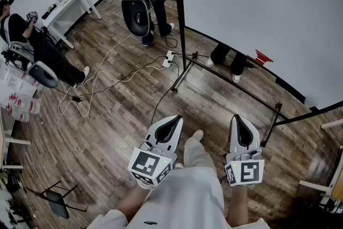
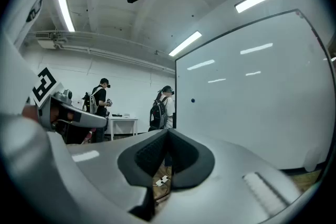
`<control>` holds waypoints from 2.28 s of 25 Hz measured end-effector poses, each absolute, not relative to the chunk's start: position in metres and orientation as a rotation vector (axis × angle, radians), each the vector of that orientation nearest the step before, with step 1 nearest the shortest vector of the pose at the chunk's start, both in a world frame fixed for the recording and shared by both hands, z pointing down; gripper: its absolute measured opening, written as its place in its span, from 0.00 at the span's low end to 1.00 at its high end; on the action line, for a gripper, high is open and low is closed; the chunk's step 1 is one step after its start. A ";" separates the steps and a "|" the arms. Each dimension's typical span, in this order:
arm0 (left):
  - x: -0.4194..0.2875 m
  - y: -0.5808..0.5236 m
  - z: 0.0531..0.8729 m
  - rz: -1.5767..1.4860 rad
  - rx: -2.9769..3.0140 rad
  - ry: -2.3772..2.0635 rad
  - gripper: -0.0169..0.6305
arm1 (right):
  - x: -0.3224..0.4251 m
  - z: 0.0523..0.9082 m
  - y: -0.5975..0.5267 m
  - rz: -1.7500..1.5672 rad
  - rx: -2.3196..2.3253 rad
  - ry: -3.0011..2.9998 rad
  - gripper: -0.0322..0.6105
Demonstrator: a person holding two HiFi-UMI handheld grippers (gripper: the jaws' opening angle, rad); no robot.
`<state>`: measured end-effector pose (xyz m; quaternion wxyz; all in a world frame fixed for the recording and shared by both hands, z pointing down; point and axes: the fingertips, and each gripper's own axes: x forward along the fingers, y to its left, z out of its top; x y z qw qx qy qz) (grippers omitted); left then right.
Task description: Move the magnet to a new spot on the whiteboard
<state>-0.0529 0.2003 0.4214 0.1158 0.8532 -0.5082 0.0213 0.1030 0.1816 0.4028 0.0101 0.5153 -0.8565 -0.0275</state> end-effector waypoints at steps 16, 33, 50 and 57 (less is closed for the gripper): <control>-0.049 0.311 0.389 0.019 2.437 -1.631 0.04 | 0.143 0.384 0.278 -0.045 1.582 -2.725 0.06; 0.035 0.258 0.397 0.117 2.431 -1.635 0.04 | 0.210 0.389 0.219 0.003 1.557 -2.798 0.06; -0.001 0.150 0.426 0.099 2.419 -1.553 0.04 | 0.162 0.405 0.126 0.027 1.549 -2.788 0.06; -0.066 0.053 0.410 0.081 2.468 -1.517 0.04 | 0.099 0.389 0.040 -0.021 1.603 -2.742 0.06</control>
